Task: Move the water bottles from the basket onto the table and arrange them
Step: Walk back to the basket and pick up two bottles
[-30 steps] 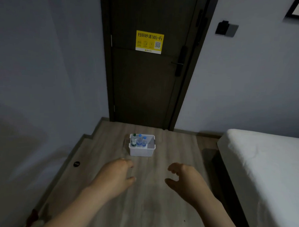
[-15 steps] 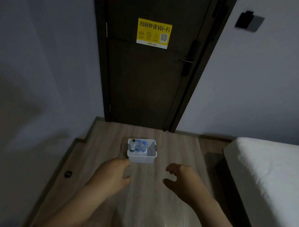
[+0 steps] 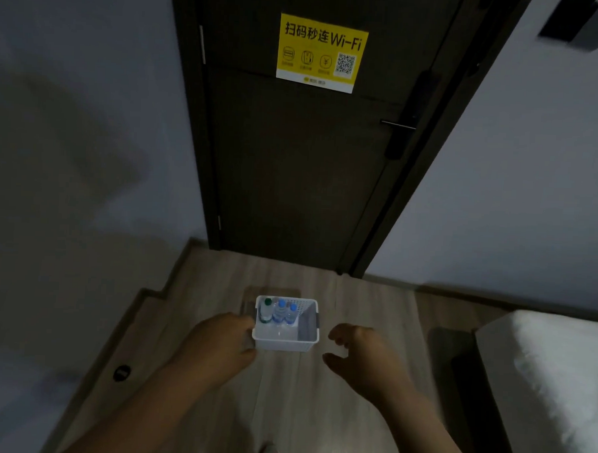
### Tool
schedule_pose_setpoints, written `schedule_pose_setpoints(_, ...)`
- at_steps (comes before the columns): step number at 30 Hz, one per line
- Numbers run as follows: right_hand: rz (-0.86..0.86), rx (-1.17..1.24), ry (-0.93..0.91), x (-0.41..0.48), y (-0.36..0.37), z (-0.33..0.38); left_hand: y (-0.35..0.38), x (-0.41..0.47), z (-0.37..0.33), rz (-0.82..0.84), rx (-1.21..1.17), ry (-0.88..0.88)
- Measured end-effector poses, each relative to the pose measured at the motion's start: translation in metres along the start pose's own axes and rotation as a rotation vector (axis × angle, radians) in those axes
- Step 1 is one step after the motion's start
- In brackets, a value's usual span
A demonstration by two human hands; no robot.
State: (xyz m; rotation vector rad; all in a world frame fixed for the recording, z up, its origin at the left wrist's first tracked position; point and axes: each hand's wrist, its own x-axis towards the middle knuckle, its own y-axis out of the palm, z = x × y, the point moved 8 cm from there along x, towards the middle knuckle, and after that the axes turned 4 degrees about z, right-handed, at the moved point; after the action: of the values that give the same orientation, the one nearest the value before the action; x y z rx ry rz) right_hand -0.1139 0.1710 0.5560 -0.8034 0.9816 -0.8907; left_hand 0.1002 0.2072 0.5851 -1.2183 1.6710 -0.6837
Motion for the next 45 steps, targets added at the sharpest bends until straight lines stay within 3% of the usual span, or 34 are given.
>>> schedule_pose_setpoints(11,0.134,-0.012,-0.002,0.132,-0.013,-0.017,-0.022,0.125,0.022,0.073,-0.107,-0.037)
schedule_pose_setpoints(23,0.165,0.031,0.066,0.261,-0.013,0.001,-0.041,0.274,0.083,0.15,-0.084,-0.018)
schedule_pose_setpoints(36,0.177,0.136,0.119,0.365,0.025,-0.034,0.018,0.376,0.115,0.145,-0.085,-0.014)
schedule_pose_setpoints(45,0.226,0.165,0.133,0.442,0.108,-0.098,0.105,0.456,0.152,0.145,-0.057,-0.017)
